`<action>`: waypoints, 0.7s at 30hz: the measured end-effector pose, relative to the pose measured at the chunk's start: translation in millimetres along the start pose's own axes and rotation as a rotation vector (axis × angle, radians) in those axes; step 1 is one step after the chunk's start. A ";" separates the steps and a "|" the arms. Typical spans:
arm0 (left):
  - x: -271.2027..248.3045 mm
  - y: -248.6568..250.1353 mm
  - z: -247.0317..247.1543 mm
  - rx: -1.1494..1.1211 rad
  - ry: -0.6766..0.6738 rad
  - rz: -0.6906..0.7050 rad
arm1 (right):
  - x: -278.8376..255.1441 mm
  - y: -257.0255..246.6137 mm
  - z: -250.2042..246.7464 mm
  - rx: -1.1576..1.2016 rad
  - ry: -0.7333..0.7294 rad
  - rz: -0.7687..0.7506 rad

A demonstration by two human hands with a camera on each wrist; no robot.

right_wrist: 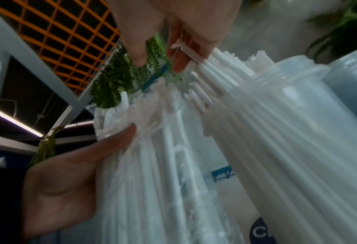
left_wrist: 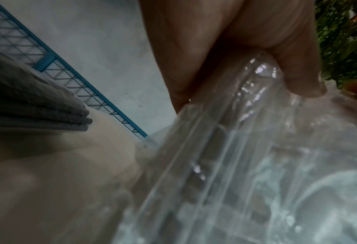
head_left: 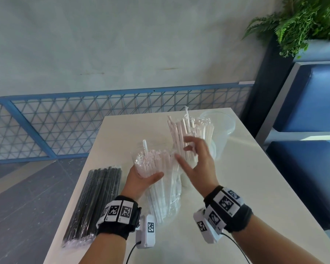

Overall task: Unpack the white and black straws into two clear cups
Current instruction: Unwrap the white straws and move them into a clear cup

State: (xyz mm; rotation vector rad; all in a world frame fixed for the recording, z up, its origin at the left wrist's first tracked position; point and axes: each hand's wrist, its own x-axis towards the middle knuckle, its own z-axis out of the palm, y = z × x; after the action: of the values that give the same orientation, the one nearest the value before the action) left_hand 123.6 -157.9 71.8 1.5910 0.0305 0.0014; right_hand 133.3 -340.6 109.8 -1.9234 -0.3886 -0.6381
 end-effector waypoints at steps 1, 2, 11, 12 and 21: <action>-1.5 -0.2 -0.1 0.007 -0.014 -0.001 | -4.9 -0.7 3.6 -0.043 -0.051 -0.039; -3.1 -0.5 0.1 0.018 -0.029 -0.002 | -8.3 0.1 7.1 -0.127 -0.063 -0.089; -12.0 -7.9 -8.9 0.028 -0.059 -0.020 | -16.3 3.9 22.1 -0.565 -0.129 -0.279; -11.8 -8.9 -10.1 0.022 -0.061 -0.015 | -16.4 4.6 24.2 -0.543 -0.154 -0.304; -13.0 -7.3 -12.1 -0.001 -0.122 0.046 | -10.0 -1.0 32.4 -0.132 -0.402 -0.213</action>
State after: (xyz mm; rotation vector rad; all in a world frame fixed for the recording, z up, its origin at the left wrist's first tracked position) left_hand 110.2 -145.9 64.9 1.5874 -0.1015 -0.0593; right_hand 133.0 -310.6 93.8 -2.1559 -0.8308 -0.4166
